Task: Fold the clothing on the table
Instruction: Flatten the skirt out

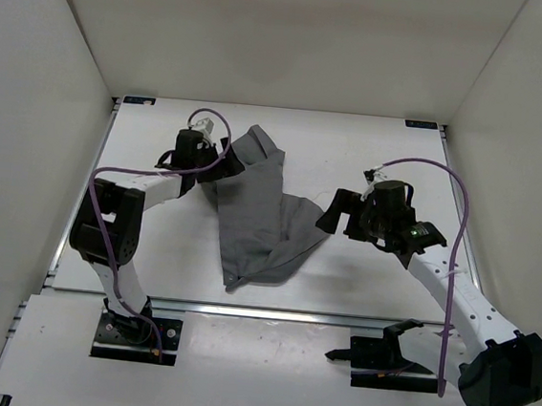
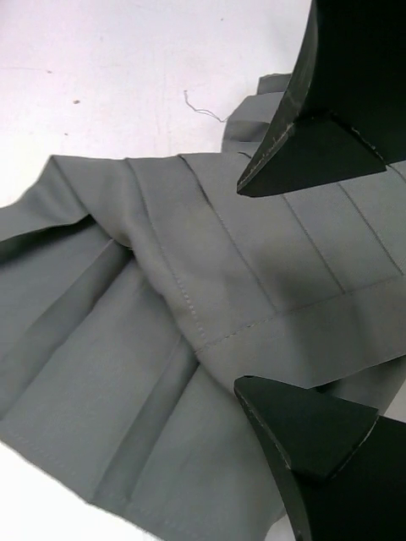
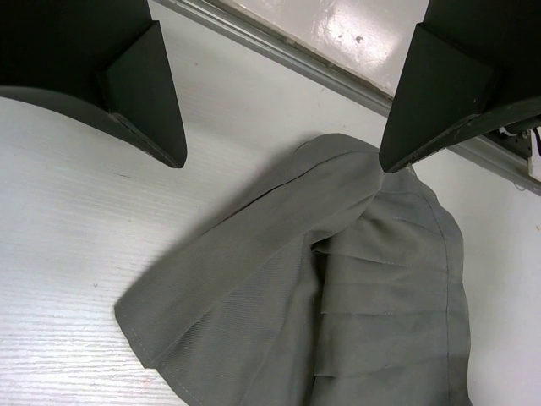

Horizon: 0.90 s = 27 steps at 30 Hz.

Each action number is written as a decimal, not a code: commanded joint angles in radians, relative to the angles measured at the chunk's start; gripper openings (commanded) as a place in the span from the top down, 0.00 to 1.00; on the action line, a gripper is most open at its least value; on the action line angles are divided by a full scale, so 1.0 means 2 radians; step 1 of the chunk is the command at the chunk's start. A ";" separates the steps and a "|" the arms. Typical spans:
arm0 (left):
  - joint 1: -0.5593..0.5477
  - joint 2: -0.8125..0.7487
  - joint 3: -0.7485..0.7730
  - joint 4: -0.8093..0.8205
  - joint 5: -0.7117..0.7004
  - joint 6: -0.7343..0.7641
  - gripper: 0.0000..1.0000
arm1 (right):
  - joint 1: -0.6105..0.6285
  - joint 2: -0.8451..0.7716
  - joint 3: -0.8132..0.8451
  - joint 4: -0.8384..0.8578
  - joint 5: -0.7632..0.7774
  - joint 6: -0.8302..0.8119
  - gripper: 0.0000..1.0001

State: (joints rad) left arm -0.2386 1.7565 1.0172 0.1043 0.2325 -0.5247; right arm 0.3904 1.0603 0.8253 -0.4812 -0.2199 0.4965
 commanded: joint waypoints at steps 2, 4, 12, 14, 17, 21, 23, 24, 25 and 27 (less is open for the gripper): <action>0.005 0.001 0.020 0.029 -0.005 0.012 0.02 | 0.002 -0.006 -0.002 0.007 -0.009 -0.008 0.05; 0.001 0.011 0.026 0.022 -0.013 0.013 0.02 | 0.000 -0.004 -0.002 0.010 -0.013 -0.009 0.05; 0.007 0.028 0.013 0.008 -0.039 0.005 0.06 | -0.003 -0.012 -0.016 0.010 -0.013 -0.011 0.05; 0.007 0.025 0.008 0.011 -0.040 0.008 0.08 | 0.000 -0.011 -0.020 0.011 -0.017 -0.011 0.05; 0.011 0.023 -0.006 0.024 -0.019 0.005 0.17 | 0.020 -0.003 -0.014 0.020 -0.019 -0.008 0.05; 0.007 0.021 -0.011 0.017 -0.013 0.013 0.19 | 0.074 0.031 -0.005 0.024 -0.024 0.004 0.05; 0.008 0.016 -0.019 0.016 -0.005 0.017 0.18 | 0.103 0.047 0.002 0.024 -0.022 0.019 0.05; 0.009 0.015 -0.022 0.018 0.001 0.021 0.17 | 0.114 0.054 0.002 0.023 -0.021 0.027 0.05; 0.013 0.013 -0.023 0.025 0.011 0.022 0.17 | 0.124 0.060 0.000 0.023 -0.018 0.035 0.05; 0.017 0.015 -0.028 0.035 0.032 0.021 0.20 | 0.144 0.060 -0.016 0.042 -0.015 0.060 0.06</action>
State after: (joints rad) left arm -0.2180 1.8309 0.9775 0.1398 0.2214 -0.5014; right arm 0.6376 1.1851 0.7921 -0.4587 -0.2543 0.5465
